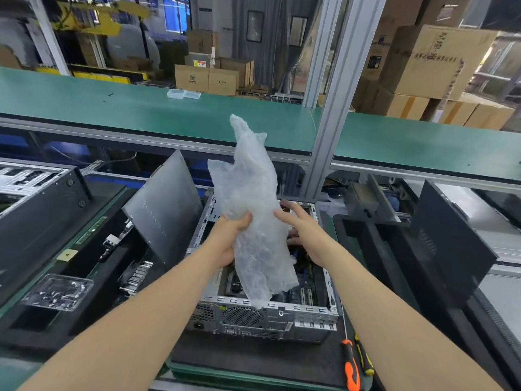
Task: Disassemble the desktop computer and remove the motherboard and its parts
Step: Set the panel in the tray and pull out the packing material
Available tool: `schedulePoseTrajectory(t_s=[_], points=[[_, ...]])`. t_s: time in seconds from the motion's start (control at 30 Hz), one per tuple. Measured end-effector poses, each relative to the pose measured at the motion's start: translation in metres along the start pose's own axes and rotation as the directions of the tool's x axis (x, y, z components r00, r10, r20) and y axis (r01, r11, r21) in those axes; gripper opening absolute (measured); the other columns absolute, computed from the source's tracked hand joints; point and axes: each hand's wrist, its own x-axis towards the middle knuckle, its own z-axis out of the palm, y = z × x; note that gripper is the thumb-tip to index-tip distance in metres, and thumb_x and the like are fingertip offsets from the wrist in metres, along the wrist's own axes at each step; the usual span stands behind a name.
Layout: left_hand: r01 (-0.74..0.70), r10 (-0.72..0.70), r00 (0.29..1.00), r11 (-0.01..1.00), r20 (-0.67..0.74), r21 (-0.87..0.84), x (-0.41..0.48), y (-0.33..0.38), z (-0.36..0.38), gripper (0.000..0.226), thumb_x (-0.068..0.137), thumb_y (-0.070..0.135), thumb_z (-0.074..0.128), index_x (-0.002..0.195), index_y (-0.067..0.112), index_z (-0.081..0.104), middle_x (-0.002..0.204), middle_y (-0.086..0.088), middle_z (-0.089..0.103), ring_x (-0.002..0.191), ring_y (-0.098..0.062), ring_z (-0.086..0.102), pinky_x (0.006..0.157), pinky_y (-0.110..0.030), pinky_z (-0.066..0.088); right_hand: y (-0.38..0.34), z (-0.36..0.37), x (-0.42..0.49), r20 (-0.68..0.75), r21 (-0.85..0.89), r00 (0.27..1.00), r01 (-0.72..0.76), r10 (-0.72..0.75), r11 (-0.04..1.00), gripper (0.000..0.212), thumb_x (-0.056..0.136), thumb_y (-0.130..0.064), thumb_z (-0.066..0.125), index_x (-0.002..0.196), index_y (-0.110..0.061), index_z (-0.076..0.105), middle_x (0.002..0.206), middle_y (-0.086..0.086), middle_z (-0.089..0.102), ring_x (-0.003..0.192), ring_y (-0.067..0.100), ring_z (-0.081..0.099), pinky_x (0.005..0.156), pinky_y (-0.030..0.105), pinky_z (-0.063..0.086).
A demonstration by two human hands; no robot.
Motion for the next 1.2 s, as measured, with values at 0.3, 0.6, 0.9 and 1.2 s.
schedulePoseTrajectory(t_s=[0.3,0.6,0.9,1.2], points=[[-0.079,0.078,0.997,0.992,0.011,0.099,-0.019,0.014,0.015,0.055,0.094,0.037,0.076,0.142,0.023,0.053,0.126,-0.005,0.073,0.111,-0.029,0.073,0.084,-0.047,0.062,-0.007,0.034,-0.004,0.057,0.481,0.996,0.038,-0.075,0.876,0.075,0.089,-0.032,0.077,0.147,-0.056,0.035,0.136,-0.002,0.066,0.116,0.027,0.071,0.086,0.05,0.061],[-0.168,0.161,0.983,0.982,-0.089,-0.081,-0.08,0.005,0.004,0.05,0.1,0.034,0.056,0.147,0.019,0.047,0.142,-0.014,0.06,0.127,-0.036,0.061,0.109,-0.055,0.049,0.002,0.096,-0.058,0.112,0.671,0.993,-0.094,0.025,0.735,0.055,0.096,-0.03,0.06,0.147,-0.011,0.053,0.127,0.015,0.068,0.102,0.031,0.07,0.083,0.04,0.059],[-0.393,0.381,0.888,0.92,-0.258,0.008,-0.189,-0.018,-0.072,0.031,0.106,0.032,0.042,0.131,0.014,0.044,0.121,-0.001,0.065,0.115,-0.018,0.063,0.097,-0.038,0.052,0.048,0.179,-0.109,0.301,0.66,0.953,-0.187,-0.029,0.728,0.033,0.095,-0.022,0.063,0.128,-0.027,0.064,0.119,0.006,0.072,0.103,0.025,0.071,0.088,0.043,0.057],[-0.224,0.254,0.669,0.965,-0.698,0.137,-0.318,-0.118,-0.127,0.029,0.105,0.042,0.052,0.118,0.017,0.046,0.114,0.001,0.065,0.1,-0.008,0.066,0.083,-0.029,0.056,0.149,0.246,-0.181,0.534,0.472,0.829,-0.455,0.167,0.755,0.054,0.087,-0.02,0.067,0.139,-0.031,0.055,0.135,0.009,0.067,0.12,0.031,0.067,0.095,0.049,0.055]])
